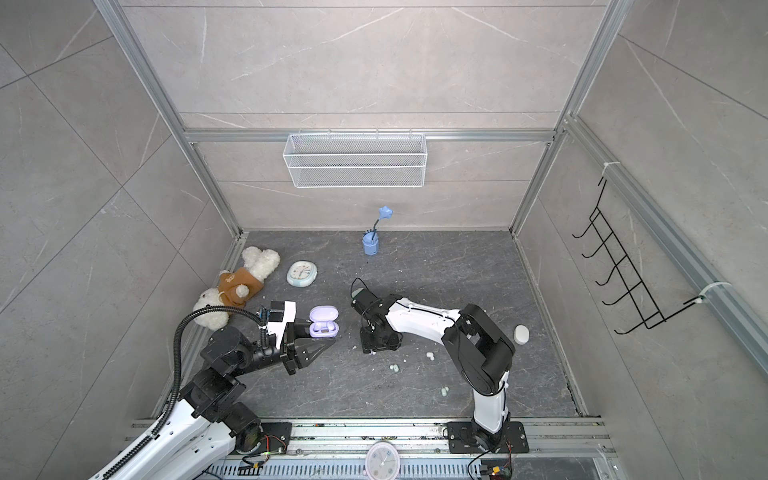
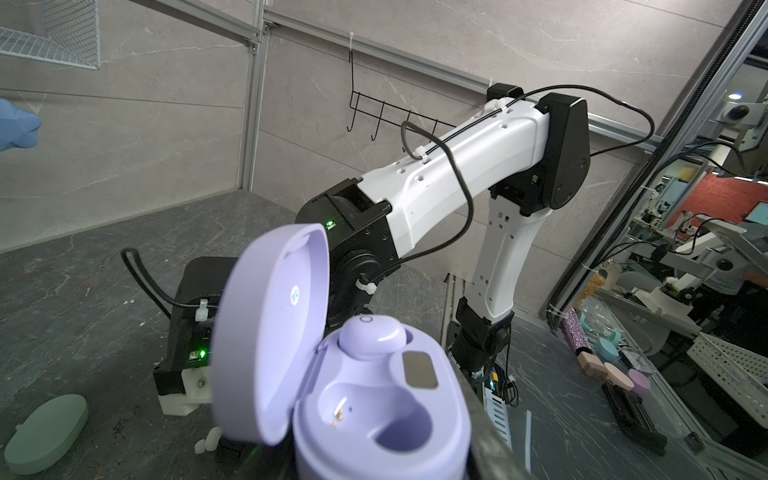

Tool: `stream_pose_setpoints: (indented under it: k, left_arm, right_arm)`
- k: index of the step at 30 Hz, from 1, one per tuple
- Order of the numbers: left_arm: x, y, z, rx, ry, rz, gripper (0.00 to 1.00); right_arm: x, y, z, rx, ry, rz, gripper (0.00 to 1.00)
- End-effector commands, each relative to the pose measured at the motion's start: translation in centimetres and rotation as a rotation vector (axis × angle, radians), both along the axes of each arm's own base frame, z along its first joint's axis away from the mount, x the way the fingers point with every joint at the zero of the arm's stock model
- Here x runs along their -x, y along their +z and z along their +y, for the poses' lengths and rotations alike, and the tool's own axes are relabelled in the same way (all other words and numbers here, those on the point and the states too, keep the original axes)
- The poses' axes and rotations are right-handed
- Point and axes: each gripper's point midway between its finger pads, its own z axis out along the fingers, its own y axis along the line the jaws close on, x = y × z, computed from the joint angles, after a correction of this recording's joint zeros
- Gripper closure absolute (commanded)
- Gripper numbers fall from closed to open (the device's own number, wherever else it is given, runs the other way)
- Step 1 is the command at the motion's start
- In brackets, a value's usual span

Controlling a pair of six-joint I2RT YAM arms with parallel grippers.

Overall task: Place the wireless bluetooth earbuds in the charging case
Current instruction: 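Align the right gripper above the second lavender earbud and descend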

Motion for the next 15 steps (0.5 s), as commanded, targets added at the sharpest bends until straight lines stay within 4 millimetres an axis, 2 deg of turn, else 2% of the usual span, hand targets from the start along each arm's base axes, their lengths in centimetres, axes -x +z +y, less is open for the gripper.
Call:
stream_pose_setpoints:
  k: [1, 15]
  left_arm:
    - [0.4, 1.5, 0.3, 0.023, 0.003, -0.07, 0.74]
    - [0.6, 1.6, 0.5, 0.023, 0.005, -0.075, 0.74]
  right_arm:
    - [-0.4, 0.9, -0.2, 0.062, 0.009, -0.04, 0.48]
    - [-0.4, -0.2, 1.1, 0.135, 0.08, -0.02, 0.64]
